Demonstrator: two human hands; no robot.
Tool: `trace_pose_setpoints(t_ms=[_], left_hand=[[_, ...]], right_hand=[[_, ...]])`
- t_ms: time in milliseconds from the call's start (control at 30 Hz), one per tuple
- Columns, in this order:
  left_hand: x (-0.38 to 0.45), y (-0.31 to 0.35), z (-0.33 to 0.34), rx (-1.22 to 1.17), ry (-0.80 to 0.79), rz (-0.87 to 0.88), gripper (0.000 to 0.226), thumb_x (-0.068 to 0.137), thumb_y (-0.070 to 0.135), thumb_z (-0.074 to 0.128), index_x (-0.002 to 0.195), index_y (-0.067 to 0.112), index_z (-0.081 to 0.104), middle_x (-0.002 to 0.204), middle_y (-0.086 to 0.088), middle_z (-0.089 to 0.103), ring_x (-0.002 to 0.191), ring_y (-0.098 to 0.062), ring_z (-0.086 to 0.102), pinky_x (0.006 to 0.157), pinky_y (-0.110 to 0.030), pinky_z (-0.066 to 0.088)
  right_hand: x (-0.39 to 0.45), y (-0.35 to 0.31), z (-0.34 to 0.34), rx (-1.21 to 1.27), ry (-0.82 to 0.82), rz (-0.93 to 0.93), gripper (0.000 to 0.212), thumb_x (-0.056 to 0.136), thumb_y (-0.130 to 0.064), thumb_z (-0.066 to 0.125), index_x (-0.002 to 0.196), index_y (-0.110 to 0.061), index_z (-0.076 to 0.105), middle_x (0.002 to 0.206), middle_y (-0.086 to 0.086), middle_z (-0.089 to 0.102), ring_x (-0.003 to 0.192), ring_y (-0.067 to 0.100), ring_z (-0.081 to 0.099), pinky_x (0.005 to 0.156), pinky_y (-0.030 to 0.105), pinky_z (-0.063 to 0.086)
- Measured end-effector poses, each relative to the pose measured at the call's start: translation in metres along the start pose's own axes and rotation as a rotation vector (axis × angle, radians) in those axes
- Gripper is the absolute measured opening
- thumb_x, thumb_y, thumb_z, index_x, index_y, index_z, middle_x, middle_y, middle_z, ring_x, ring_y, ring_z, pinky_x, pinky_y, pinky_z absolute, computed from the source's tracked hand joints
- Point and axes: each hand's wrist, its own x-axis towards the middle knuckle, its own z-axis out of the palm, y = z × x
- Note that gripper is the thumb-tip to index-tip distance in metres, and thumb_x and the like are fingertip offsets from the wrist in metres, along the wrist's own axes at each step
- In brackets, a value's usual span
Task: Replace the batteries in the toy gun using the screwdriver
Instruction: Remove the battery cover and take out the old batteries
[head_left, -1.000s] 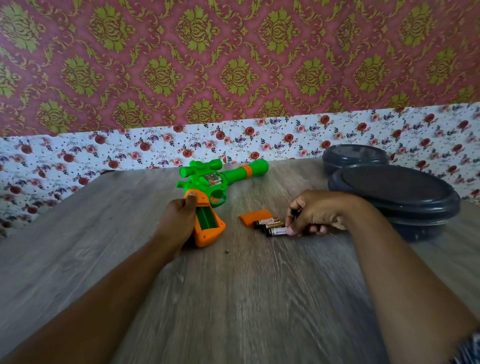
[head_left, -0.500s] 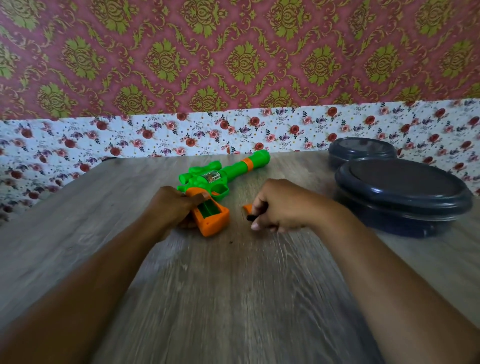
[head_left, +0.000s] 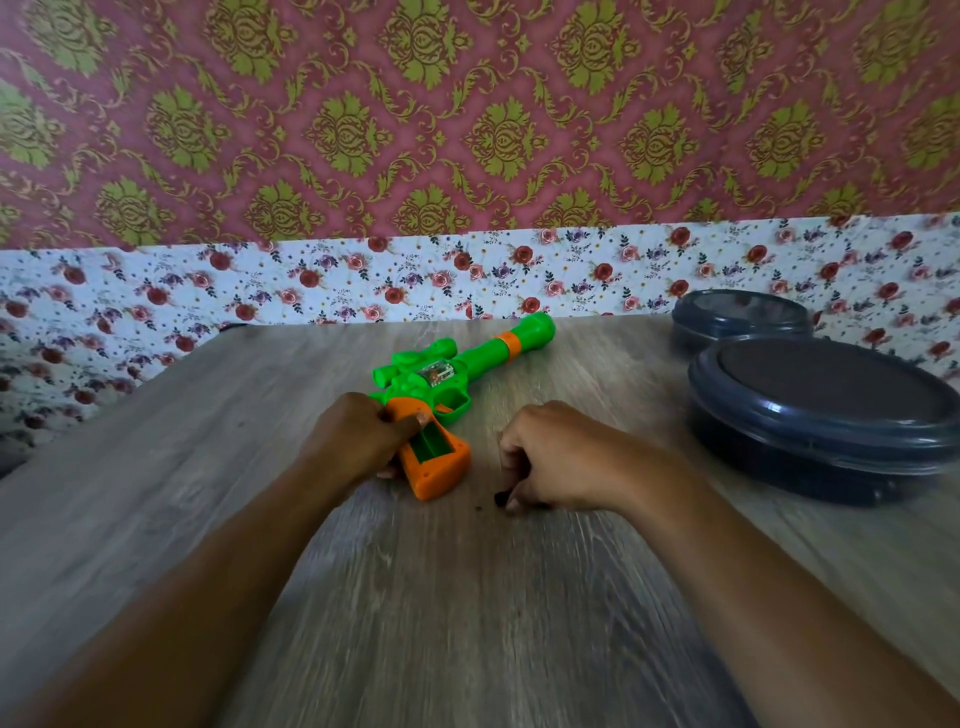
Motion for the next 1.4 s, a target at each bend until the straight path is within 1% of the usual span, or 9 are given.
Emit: trace_pose_setpoints(t_ms=[133,433,633,767,933,1033,1167,1333,1400], left_hand=[[0.003,-0.002,0.001,0.025,-0.008,-0.007,0.042,0.085,0.035,0.066,0.057,0.007,0.055,0.03,0.001,0.05,0.029,-0.011,0.049,0.047,-0.023,0.041],[0.003,-0.003,0.001,0.105,-0.001,0.005,0.05,0.086,0.042,0.063,0.056,0.002,0.062,0.034,-0.003,0.053,0.037,-0.017,0.053,0.06,-0.031,0.047],[-0.001,0.004,0.002,0.344,0.075,0.028,0.047,0.087,0.051,0.055,0.068,0.009,0.059,0.066,-0.009,0.056,0.068,-0.025,0.056,0.051,-0.028,0.031],[0.002,0.002,0.003,0.398,0.088,0.037,0.049,0.086,0.056,0.054,0.095,0.008,0.061,0.091,-0.01,0.062,0.085,-0.026,0.058,0.063,-0.03,0.038],[0.005,-0.001,-0.002,0.367,0.155,0.025,0.048,0.086,0.051,0.057,0.116,0.014,0.056,0.109,-0.011,0.064,0.101,-0.029,0.058,0.073,-0.031,0.039],[0.002,0.001,-0.004,0.324,0.234,0.124,0.033,0.088,0.033,0.061,0.114,0.012,0.06,0.11,-0.015,0.064,0.102,-0.031,0.059,0.075,-0.03,0.038],[-0.005,0.009,-0.004,0.298,0.317,0.322,0.023,0.086,0.017,0.062,0.109,0.011,0.064,0.11,-0.016,0.062,0.09,-0.03,0.062,0.075,-0.03,0.041],[-0.025,0.034,0.004,0.201,0.31,0.526,0.019,0.087,0.009,0.062,0.106,0.007,0.065,0.108,-0.013,0.058,0.092,-0.025,0.06,0.08,-0.036,0.05],[-0.031,0.044,0.01,0.199,0.263,0.555,0.018,0.087,0.009,0.063,0.105,0.008,0.065,0.108,-0.012,0.059,0.094,-0.025,0.06,0.08,-0.036,0.05]], right_hand=[[0.006,0.002,0.006,-0.041,-0.007,-0.003,0.04,0.07,-0.021,0.079,0.054,-0.023,0.042,0.081,0.003,0.057,0.081,0.02,0.056,0.056,0.026,0.037],[0.002,0.003,0.004,-0.035,-0.016,0.054,0.04,0.07,-0.019,0.079,0.051,-0.021,0.044,0.062,-0.004,0.048,0.067,0.014,0.05,0.047,0.019,0.03],[-0.002,-0.001,-0.001,0.014,-0.035,0.079,0.022,0.071,-0.018,0.079,0.067,-0.017,0.057,0.064,-0.003,0.05,0.047,0.006,0.046,0.045,0.019,0.037],[-0.003,0.0,0.0,0.044,-0.028,0.082,0.023,0.072,-0.023,0.079,0.073,-0.01,0.06,0.075,0.006,0.06,0.046,0.009,0.046,0.046,0.024,0.039],[-0.002,0.005,-0.007,0.105,0.094,0.07,0.031,0.077,-0.038,0.072,0.075,-0.008,0.063,0.086,0.012,0.066,0.077,0.023,0.06,0.063,0.027,0.043],[-0.004,0.012,-0.014,0.091,0.24,0.077,0.028,0.084,-0.039,0.065,0.078,-0.012,0.061,0.084,0.004,0.063,0.083,0.02,0.057,0.065,0.027,0.039],[-0.013,0.035,-0.015,-0.131,0.364,0.158,0.028,0.088,-0.037,0.058,0.098,-0.012,0.059,0.102,0.009,0.063,0.1,0.027,0.056,0.073,0.032,0.04],[-0.038,0.068,-0.021,-0.372,0.312,0.344,0.043,0.085,-0.028,0.063,0.12,-0.007,0.051,0.125,0.011,0.052,0.12,0.028,0.043,0.096,0.04,0.038],[-0.05,0.078,-0.026,-0.412,0.278,0.419,0.038,0.085,-0.014,0.06,0.121,-0.005,0.051,0.129,0.012,0.049,0.122,0.029,0.042,0.1,0.041,0.037]])
